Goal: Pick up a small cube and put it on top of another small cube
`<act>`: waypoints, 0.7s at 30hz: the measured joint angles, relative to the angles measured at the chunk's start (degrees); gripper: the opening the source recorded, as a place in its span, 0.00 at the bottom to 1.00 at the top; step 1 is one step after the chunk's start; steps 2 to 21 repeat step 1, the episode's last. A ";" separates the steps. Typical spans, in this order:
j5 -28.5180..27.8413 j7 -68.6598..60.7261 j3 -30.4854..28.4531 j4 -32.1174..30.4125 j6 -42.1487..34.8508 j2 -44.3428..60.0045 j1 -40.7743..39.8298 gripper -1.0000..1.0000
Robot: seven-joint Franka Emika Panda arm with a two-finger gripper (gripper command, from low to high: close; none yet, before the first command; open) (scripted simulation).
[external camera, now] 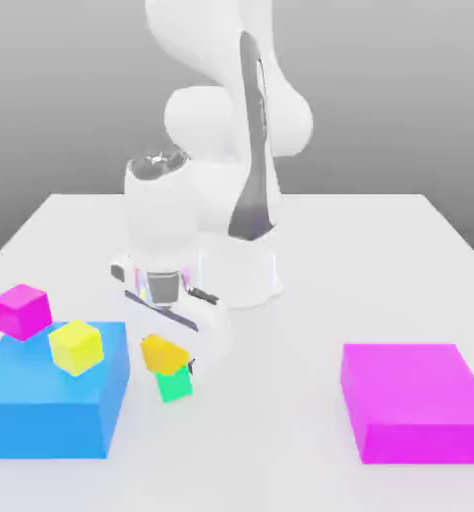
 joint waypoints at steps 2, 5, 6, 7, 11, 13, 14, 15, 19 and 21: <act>0.03 -0.04 0.13 -0.13 -1.76 -1.89 -0.10 1.00; 0.03 -0.04 0.13 -0.13 -1.76 -1.89 -0.10 1.00; 0.03 -0.04 0.13 -0.13 -1.76 -1.89 -0.10 1.00; 0.03 -0.04 0.13 -0.13 -1.76 -1.89 -0.10 1.00; 0.03 -0.04 0.13 -0.13 -1.76 -1.89 -0.10 1.00; 0.03 -0.04 0.13 -0.13 -1.76 -1.89 -0.10 1.00; 0.03 -0.04 0.13 -0.13 -1.76 -1.89 -0.10 1.00; 0.03 -0.04 0.13 -0.13 -1.76 -1.89 -0.10 1.00; 0.03 -0.04 0.13 -0.13 -1.76 -1.89 -0.10 1.00; 0.03 -0.04 0.13 -0.13 -1.76 -1.89 -0.10 1.00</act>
